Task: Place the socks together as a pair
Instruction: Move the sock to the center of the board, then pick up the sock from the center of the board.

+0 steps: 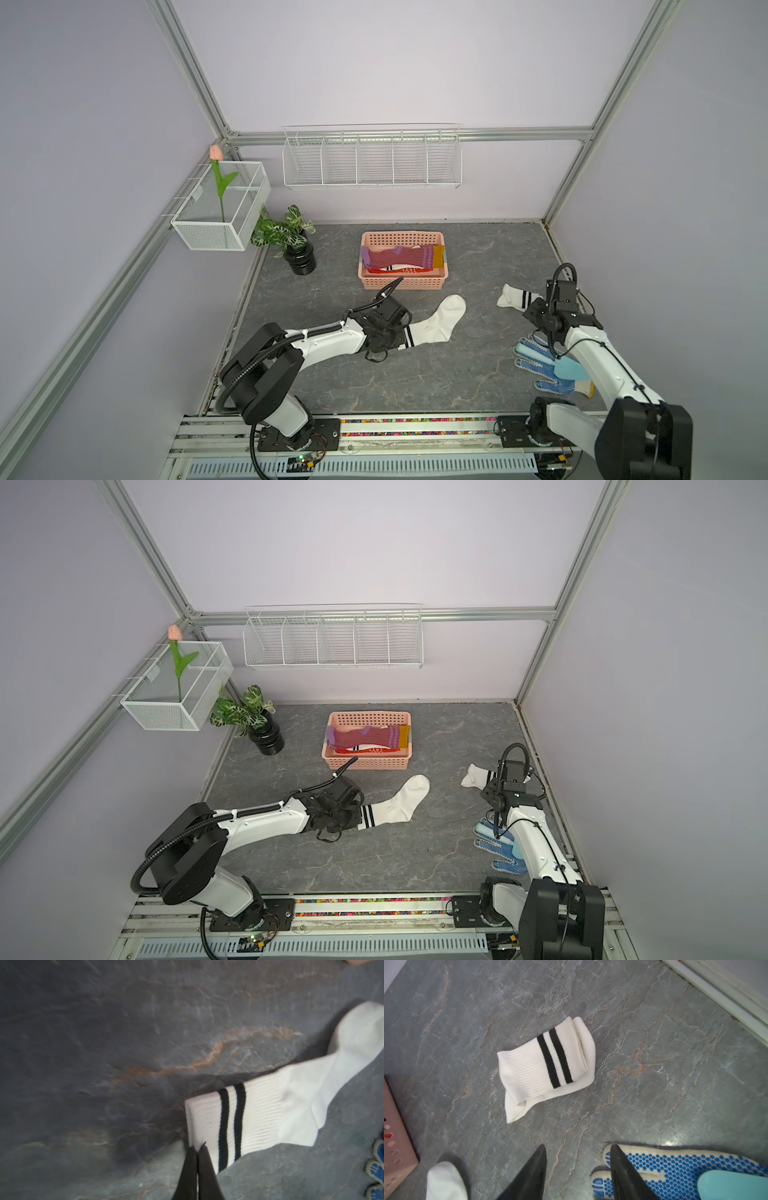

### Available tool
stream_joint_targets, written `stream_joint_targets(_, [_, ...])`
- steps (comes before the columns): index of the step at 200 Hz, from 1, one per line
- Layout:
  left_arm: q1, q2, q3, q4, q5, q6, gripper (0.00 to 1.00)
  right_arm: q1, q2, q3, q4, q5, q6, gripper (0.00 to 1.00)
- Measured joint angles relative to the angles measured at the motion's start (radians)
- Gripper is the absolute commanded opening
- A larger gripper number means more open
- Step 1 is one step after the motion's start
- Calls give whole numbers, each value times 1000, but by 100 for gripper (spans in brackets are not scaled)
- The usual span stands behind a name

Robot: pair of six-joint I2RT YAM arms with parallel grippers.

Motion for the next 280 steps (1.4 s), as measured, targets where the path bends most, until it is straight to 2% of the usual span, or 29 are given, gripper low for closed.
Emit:
stream_joint_targets(21, [82,-55,-20,-26,1,43,0,-45,73,32,32,-51,-18,36])
stream_joint_targets(38, [138,-92,-29,-42,6,80,1,-80,135,66,61,-98,-42,36])
stream_joint_targets(46, [164,-108,-35,-42,14,97,8,-95,163,83,71,-116,-56,36])
stream_joint_targets(84, [267,-156,-67,-46,61,159,53,-162,314,185,75,-175,-137,36])
stream_joint_targets(101, [288,-187,-76,-55,78,188,63,-180,374,235,75,-186,-175,35])
stream_joint_targets(112, [294,-207,-76,-56,87,195,64,-184,394,254,74,-190,-193,29])
stream_joint_targets(209, [308,-226,-76,-45,130,217,65,-185,482,284,53,-210,-257,28])
stream_joint_targets(253, [308,-226,-76,-40,138,216,65,-183,518,298,48,-212,-262,20])
stream_joint_targets(280, [309,-226,-76,-38,144,216,65,-180,521,301,48,-215,-266,20])
